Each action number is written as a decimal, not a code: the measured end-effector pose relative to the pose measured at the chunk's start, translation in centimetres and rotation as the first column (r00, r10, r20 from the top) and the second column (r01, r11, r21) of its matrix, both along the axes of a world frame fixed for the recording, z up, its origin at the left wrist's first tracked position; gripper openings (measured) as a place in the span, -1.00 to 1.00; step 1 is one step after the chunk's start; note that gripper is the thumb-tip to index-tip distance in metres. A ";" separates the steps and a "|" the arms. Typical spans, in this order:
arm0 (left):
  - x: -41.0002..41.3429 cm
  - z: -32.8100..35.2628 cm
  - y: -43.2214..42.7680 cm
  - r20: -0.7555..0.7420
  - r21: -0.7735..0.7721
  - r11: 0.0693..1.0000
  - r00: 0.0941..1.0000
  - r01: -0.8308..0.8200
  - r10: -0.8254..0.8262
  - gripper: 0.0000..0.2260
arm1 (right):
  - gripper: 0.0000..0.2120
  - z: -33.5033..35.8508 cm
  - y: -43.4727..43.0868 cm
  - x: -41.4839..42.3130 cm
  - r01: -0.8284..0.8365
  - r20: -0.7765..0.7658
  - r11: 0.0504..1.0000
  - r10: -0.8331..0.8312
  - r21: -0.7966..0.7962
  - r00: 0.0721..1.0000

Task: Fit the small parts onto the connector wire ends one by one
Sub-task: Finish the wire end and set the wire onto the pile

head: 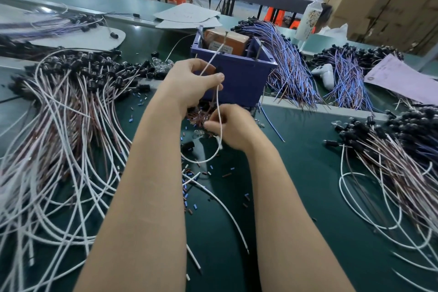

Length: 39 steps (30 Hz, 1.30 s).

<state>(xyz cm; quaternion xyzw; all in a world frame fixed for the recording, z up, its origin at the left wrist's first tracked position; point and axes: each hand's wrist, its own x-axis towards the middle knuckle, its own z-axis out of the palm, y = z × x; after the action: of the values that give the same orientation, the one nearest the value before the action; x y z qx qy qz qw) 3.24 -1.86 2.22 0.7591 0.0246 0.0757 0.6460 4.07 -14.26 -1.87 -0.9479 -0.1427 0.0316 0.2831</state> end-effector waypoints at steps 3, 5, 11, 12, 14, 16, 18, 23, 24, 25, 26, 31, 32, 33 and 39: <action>0.1 -0.2 -0.1 0.059 0.064 0.997 0.997 0.050 -0.054 -0.89 | -0.91 1.2 -1.5 0.3 0.198 0.028 0.854 -0.241 0.482 0.970; 0.1 -0.2 -0.3 0.111 0.110 0.989 0.987 0.102 -0.114 -0.88 | -0.94 2.6 -2.6 0.3 0.182 -0.018 0.637 -0.255 0.749 0.967; -0.1 -0.4 -1.0 0.229 0.187 0.967 0.949 0.176 -0.217 -0.86 | -0.89 5.2 -3.8 -0.2 -0.002 0.107 0.527 -0.169 0.850 0.980; -0.2 -0.3 -1.0 0.240 0.194 0.967 0.948 0.166 -0.210 -0.87 | -0.88 5.3 -3.8 -0.2 -0.015 0.136 0.574 -0.168 0.819 0.976; -0.1 -0.2 -0.9 0.253 0.213 0.966 0.947 0.147 -0.200 -0.89 | -0.88 5.3 -3.8 -0.3 -0.030 0.181 0.657 -0.164 0.753 0.970; -0.1 -0.2 -1.0 0.237 0.236 0.961 0.951 0.143 -0.199 -0.90 | -0.87 5.3 -3.8 -0.4 -0.036 0.206 0.710 -0.156 0.704 0.966; 0.0 -0.3 -1.0 0.219 0.250 0.957 0.954 0.148 -0.205 -0.90 | -0.85 5.4 -3.8 -0.5 -0.040 0.233 0.747 -0.155 0.664 0.960; 0.2 -0.4 -1.1 0.232 0.258 0.956 0.951 0.142 -0.204 -0.93 | -0.88 5.7 -3.7 -0.3 -0.034 0.325 0.828 -0.181 0.559 0.928; 0.3 -0.4 -1.0 0.231 0.261 0.955 0.951 0.142 -0.205 -0.93 | -0.89 5.7 -3.5 -0.2 -0.034 0.335 0.838 -0.181 0.545 0.925; 0.3 -0.4 -1.0 0.224 0.264 0.954 0.952 0.144 -0.206 -0.93 | -0.90 5.6 -3.4 -0.2 -0.030 0.342 0.845 -0.183 0.533 0.922; 0.3 -0.5 -1.0 0.214 0.266 0.953 0.954 0.148 -0.208 -0.93 | -0.90 5.5 -3.3 -0.1 -0.023 0.340 0.846 -0.188 0.532 0.922; 0.3 -0.4 -1.2 0.228 0.281 0.948 0.950 0.147 -0.215 -0.95 | -0.85 4.9 -3.5 0.2 0.051 0.137 0.678 -0.221 0.733 0.966; 0.3 -0.4 -1.3 0.242 0.299 0.945 0.947 0.133 -0.210 -0.94 | -0.85 4.8 -3.4 0.4 0.070 0.097 0.641 -0.222 0.764 0.970; 0.4 -0.4 -1.4 0.251 0.313 0.942 0.947 0.118 -0.202 -0.94 | -0.86 4.6 -3.2 0.5 0.086 0.069 0.619 -0.222 0.781 0.973; 0.6 -0.8 -1.6 0.217 0.361 0.928 0.960 0.089 -0.177 -0.94 | -0.85 3.6 -2.6 0.9 0.153 -0.080 0.491 -0.167 0.858 0.983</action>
<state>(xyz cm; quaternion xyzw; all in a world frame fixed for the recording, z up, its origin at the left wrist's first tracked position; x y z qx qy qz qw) 3.83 -3.46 1.37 0.8457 -0.1213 0.1280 0.5036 4.94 -16.87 1.75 -0.6914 -0.0530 -0.0762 0.7165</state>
